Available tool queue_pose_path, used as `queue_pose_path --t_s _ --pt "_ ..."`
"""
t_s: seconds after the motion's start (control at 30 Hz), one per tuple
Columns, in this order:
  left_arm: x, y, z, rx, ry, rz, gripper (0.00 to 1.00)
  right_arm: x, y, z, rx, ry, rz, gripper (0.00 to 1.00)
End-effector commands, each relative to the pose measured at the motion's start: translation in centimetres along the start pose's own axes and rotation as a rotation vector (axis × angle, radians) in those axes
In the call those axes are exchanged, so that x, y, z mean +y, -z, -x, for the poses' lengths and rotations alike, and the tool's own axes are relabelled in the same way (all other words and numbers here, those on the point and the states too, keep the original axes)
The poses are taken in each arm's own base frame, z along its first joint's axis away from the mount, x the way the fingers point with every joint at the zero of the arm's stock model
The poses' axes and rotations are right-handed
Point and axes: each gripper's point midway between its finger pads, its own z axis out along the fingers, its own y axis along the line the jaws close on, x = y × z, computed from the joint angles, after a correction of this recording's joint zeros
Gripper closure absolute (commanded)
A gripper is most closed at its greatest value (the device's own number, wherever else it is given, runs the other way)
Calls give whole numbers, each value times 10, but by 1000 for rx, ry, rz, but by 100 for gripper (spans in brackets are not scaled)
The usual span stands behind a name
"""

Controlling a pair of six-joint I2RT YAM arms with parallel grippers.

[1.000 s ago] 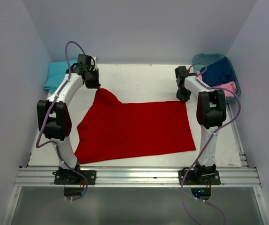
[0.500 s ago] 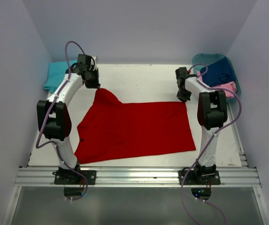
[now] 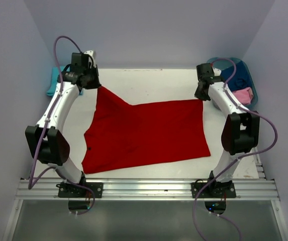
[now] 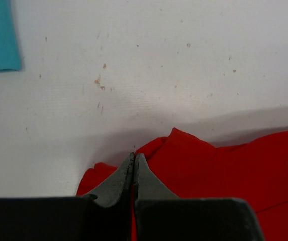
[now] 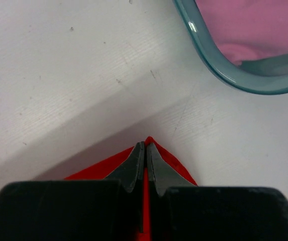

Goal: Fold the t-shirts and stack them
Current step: Grap the side of the flattened tshirt furthest away from the robot with both arms, then fold the other side of the tshirt into a rectangle

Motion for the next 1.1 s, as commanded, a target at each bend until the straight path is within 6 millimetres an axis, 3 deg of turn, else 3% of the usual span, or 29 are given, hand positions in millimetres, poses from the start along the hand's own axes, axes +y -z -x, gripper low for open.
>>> queue_pose_path --t_s 0.0,0.03,0.07,0.1,0.27,0.4,0.5,0.7,1.07 --pt "6 20 -24 58 13 26 100 -13 22 -2 -6 16 21 100" --pt "8 25 -34 87 16 34 100 -14 26 -5 -4 19 26 100" --pt "15 37 -63 150 17 54 100 -25 35 -17 3 19 24 100" --pt "16 38 -63 150 18 58 100 -27 32 -24 18 27 16 100" --pt "25 54 -111 269 36 84 100 -43 40 -47 46 36 2 100" --pt "28 68 -136 327 47 99 100 -56 40 -71 74 51 -13 100" --pt "24 76 -147 337 49 97 100 -62 40 -79 81 57 -22 100" --pt "22 77 -194 465 34 119 100 -64 36 -93 107 67 -24 100" --pt "22 84 -232 538 22 134 100 -65 32 -112 134 93 -27 100"
